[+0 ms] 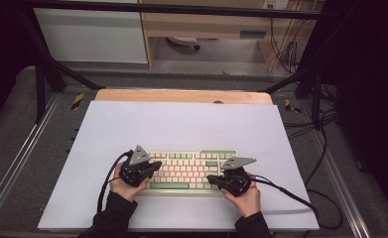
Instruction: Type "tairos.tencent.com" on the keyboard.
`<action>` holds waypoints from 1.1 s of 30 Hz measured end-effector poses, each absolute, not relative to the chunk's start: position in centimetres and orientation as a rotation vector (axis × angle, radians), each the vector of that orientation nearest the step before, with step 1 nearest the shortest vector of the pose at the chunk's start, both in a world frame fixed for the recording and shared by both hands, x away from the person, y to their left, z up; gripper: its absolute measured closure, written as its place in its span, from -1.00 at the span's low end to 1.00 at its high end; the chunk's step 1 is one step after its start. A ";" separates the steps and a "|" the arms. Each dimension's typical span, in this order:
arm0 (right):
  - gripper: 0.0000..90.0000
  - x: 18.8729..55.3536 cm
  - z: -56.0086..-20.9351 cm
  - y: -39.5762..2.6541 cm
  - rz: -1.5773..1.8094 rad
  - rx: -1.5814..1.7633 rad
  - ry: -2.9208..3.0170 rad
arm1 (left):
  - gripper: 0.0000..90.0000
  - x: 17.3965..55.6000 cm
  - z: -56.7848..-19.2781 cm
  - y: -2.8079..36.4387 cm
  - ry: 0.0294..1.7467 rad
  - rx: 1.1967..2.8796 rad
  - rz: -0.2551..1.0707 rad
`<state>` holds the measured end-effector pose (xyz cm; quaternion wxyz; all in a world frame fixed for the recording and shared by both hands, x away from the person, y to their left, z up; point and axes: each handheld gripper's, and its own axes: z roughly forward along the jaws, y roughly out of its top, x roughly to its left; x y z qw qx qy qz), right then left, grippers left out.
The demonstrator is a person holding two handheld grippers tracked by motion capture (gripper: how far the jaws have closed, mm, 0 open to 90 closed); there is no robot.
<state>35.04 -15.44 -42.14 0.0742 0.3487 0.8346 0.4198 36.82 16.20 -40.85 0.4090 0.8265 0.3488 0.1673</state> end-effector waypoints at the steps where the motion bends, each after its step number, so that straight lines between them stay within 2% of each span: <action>1: 1.00 35.0 -42.1 -15.4 1.260 1.047 2.505 | 1.00 36.9 -40.9 16.1 0.879 2.085 0.419; 33: 1.00 35.1 -42.3 -15.3 1.258 1.040 2.508 | 1.00 37.7 -42.7 14.6 0.870 2.116 0.428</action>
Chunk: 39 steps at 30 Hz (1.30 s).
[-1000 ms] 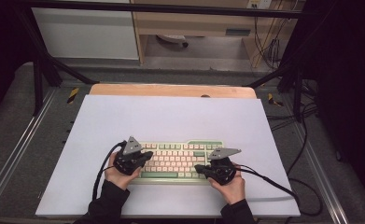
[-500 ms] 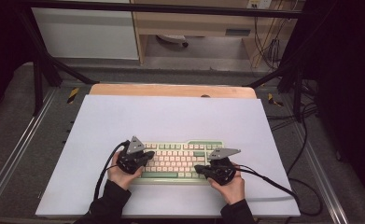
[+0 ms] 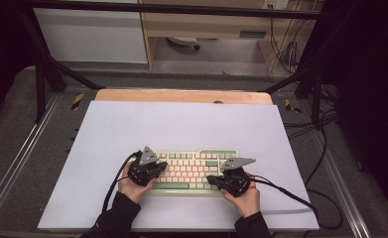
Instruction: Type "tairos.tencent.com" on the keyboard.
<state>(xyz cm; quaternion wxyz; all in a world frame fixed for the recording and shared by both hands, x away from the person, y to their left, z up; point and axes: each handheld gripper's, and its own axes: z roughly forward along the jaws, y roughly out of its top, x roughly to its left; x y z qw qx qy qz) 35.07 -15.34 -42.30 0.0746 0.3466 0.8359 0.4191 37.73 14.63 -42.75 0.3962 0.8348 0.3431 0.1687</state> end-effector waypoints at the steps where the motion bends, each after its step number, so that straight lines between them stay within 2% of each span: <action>1: 1.00 35.1 -42.3 -15.3 1.258 1.038 2.508 | 1.00 37.7 -42.8 14.6 0.866 2.118 0.427; 18: 1.00 35.0 -42.3 -15.4 1.251 1.032 2.510 | 1.00 37.6 -42.8 14.8 0.859 2.119 0.425; 39: 1.00 35.0 -42.2 -15.4 1.255 1.032 2.509 | 1.00 37.2 -42.2 17.8 0.901 2.102 0.440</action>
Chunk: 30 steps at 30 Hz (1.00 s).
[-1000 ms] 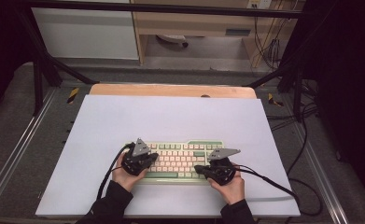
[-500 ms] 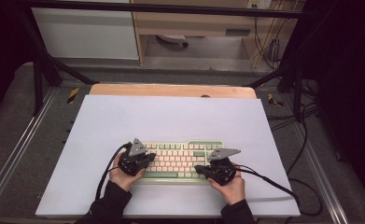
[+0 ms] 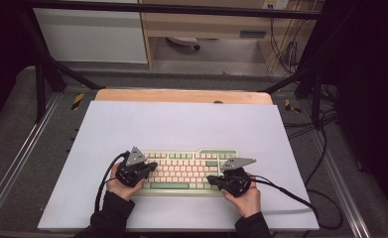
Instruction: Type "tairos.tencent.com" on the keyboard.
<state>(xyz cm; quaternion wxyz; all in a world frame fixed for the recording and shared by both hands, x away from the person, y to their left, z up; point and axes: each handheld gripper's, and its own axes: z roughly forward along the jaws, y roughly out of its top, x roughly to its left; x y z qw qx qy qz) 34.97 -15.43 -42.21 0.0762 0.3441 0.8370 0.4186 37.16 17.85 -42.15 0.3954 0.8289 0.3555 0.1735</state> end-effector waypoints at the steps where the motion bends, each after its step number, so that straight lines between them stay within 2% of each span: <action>1: 1.00 35.0 -42.2 -15.4 1.255 1.031 2.510 | 1.00 37.2 -42.2 17.9 0.905 2.102 0.442; 30: 1.00 35.0 -42.2 -15.4 1.255 1.030 2.512 | 1.00 37.6 -43.1 17.7 0.914 2.122 0.443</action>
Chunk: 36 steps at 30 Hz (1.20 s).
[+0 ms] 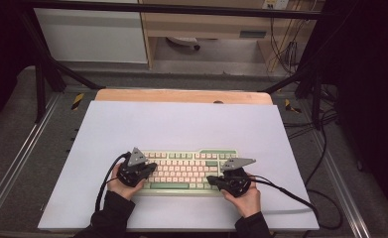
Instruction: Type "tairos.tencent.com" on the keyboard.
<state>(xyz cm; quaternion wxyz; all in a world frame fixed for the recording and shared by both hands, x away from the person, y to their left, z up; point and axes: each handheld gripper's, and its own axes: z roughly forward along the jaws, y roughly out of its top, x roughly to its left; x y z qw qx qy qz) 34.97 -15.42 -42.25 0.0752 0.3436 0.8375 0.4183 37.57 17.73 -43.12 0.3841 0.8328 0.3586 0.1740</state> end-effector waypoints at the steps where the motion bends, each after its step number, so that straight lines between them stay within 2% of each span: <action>1: 1.00 35.0 -42.2 -15.4 1.255 1.030 2.512 | 1.00 37.6 -43.1 17.7 0.913 2.123 0.444; 23: 1.00 34.8 -41.8 -15.3 1.302 1.035 2.497 | 1.00 36.0 -41.9 19.1 0.888 2.092 0.417; 36: 1.00 34.7 -41.9 -13.5 1.300 1.002 2.528 | 1.00 34.9 -41.9 21.0 0.902 2.071 0.415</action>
